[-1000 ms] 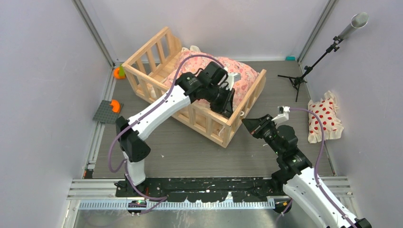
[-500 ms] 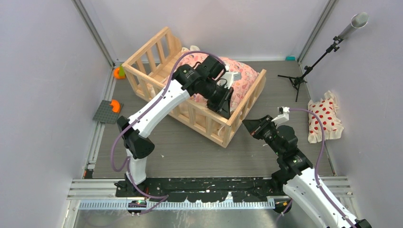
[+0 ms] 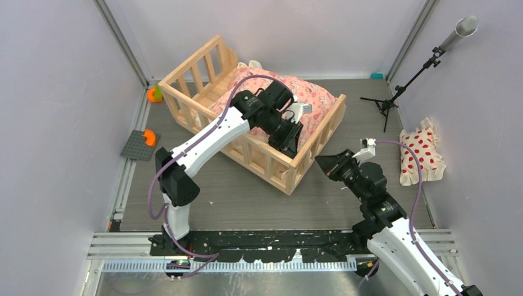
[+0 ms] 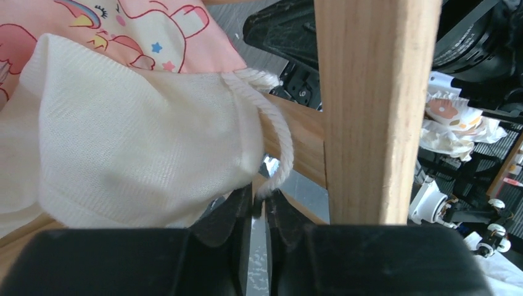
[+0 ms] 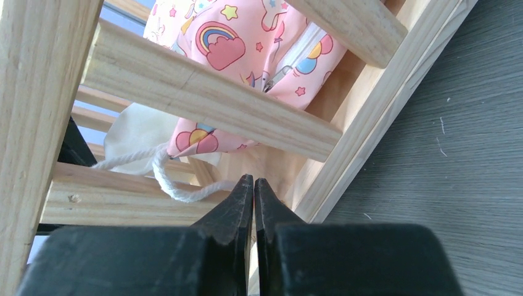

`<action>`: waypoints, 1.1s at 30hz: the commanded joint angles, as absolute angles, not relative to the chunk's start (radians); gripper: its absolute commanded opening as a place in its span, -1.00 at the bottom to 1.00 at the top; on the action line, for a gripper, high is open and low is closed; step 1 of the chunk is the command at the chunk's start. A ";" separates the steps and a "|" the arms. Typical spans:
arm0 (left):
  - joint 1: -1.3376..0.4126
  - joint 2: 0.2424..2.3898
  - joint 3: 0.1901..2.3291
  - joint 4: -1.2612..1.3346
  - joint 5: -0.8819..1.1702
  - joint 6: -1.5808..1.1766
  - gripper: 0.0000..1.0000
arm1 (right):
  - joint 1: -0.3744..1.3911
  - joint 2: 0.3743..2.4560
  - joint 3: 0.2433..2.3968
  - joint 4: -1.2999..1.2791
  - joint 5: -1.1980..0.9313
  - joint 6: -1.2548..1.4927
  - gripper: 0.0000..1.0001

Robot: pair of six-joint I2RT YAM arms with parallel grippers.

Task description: Set up the pet bed

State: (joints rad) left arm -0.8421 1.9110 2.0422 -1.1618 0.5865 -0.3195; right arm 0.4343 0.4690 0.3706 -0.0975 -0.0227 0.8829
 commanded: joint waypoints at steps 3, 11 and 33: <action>-0.851 1.863 2.084 -1.316 0.503 -0.269 -0.68 | 0.431 0.456 0.425 -0.096 -0.003 0.840 -0.79; -0.840 1.830 2.157 -1.346 0.358 -0.258 -1.00 | 0.432 0.466 0.461 -0.152 0.055 0.804 -0.78; -0.754 1.727 2.159 -1.340 0.488 -0.259 -1.00 | 0.432 0.486 0.504 -0.210 0.102 0.767 -0.73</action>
State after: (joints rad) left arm -0.7509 1.7493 2.1750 -1.3441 0.3927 -0.2722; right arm 0.4343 0.4808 0.4614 -0.2195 0.0784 0.7837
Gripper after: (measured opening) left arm 0.017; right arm 0.133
